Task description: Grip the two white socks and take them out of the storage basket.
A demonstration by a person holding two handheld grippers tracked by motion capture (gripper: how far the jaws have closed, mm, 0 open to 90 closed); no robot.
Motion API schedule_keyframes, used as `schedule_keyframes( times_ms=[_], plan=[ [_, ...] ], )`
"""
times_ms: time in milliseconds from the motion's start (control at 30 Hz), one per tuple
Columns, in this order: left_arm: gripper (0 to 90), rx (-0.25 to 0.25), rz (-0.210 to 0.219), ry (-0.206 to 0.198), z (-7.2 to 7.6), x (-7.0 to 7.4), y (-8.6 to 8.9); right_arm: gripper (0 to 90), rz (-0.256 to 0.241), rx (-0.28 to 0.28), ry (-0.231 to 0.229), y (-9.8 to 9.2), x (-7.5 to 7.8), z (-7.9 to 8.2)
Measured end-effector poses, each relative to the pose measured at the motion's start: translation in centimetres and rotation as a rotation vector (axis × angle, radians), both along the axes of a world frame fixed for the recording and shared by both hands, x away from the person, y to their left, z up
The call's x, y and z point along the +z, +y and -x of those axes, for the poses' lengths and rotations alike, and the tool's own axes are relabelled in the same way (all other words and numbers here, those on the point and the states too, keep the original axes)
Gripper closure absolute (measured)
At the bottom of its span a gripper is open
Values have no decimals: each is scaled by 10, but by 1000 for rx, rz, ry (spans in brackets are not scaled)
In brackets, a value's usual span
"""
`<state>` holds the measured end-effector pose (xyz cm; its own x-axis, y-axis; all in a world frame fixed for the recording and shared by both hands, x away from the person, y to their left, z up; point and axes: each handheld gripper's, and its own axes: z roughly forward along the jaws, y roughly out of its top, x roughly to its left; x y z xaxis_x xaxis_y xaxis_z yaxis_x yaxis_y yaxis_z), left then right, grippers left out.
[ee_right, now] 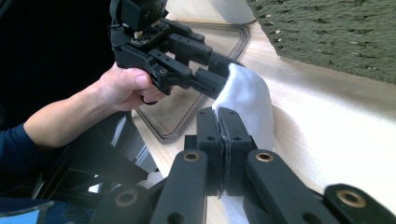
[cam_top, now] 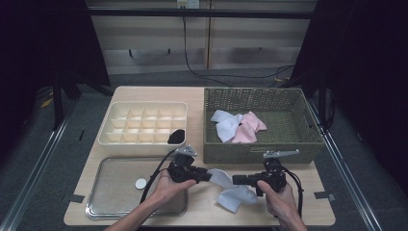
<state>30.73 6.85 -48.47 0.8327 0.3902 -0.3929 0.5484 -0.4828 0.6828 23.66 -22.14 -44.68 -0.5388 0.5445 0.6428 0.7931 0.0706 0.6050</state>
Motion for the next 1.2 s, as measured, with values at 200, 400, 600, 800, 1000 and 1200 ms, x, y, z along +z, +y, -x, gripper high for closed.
schedule_keyframes(
  times_ms=[200, 400, 600, 800, 1000, 1200],
  plan=[
    [874, -18, 11, 38, 0, 1, 2, 868, 13, -4, 4, -3, -5, -3],
    [884, -31, 7, 75, 1, 5, 10, 797, 43, -77, -3, -16, -12, -7],
    [884, -27, -8, 108, 4, 4, 23, 704, 80, -169, -19, -33, -12, -6],
    [880, -9, -21, 123, 2, 3, 30, 667, 103, -191, -26, -35, -11, 3],
    [860, -4, -41, 119, 1, 1, 31, 704, 118, -141, -11, -25, -20, 15],
    [775, 22, -51, 125, -1, -2, 30, 712, 170, -67, 19, -5, -37, 12]
  ],
)
